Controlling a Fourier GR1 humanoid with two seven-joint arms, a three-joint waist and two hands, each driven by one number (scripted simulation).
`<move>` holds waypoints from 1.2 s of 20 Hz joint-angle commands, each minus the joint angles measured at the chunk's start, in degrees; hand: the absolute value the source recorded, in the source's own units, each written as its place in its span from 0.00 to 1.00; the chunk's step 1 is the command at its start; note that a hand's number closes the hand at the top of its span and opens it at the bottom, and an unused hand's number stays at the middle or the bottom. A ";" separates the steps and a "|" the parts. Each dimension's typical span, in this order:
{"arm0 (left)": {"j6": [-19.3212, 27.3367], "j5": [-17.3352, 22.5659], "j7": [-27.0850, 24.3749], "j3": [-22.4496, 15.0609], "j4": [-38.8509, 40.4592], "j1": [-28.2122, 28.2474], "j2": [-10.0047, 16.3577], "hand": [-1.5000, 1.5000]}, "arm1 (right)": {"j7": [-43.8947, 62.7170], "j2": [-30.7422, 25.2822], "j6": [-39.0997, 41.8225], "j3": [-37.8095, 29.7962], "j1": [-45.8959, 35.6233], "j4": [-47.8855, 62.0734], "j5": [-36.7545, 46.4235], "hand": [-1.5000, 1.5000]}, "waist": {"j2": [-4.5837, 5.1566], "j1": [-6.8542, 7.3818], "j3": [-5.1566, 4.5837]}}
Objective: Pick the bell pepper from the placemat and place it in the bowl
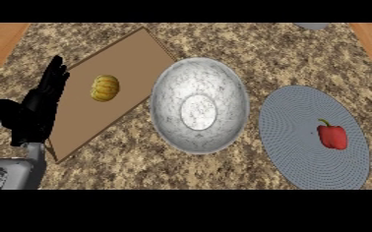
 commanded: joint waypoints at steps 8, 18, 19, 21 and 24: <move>-0.40 -1.51 0.53 0.62 -0.67 0.16 -1.24 0.50 | 12.54 1.67 15.67 17.96 -15.98 7.37 2.31 0.00 | -0.13 -0.11 0.05; -3.26 -1.95 -2.50 4.01 3.45 0.72 -2.21 0.50 | 5.99 7.09 18.81 21.98 -18.18 18.51 16.04 0.00 | -0.30 -1.48 0.09; -2.99 -1.79 1.09 4.50 -1.60 1.84 -1.26 0.50 | 5.87 7.95 18.78 21.09 -20.89 18.94 16.98 0.00 | -0.35 -1.21 0.10; -4.08 -1.54 -0.58 5.06 1.81 0.47 -1.51 0.50 | 4.21 8.21 15.32 22.04 -19.47 18.51 21.52 0.00 | -0.33 -1.45 0.10; -5.25 -1.92 -4.40 6.16 7.17 -1.31 -1.81 0.50 | 3.32 11.83 12.16 23.93 -23.79 23.01 26.49 0.00 | -0.17 -1.24 0.08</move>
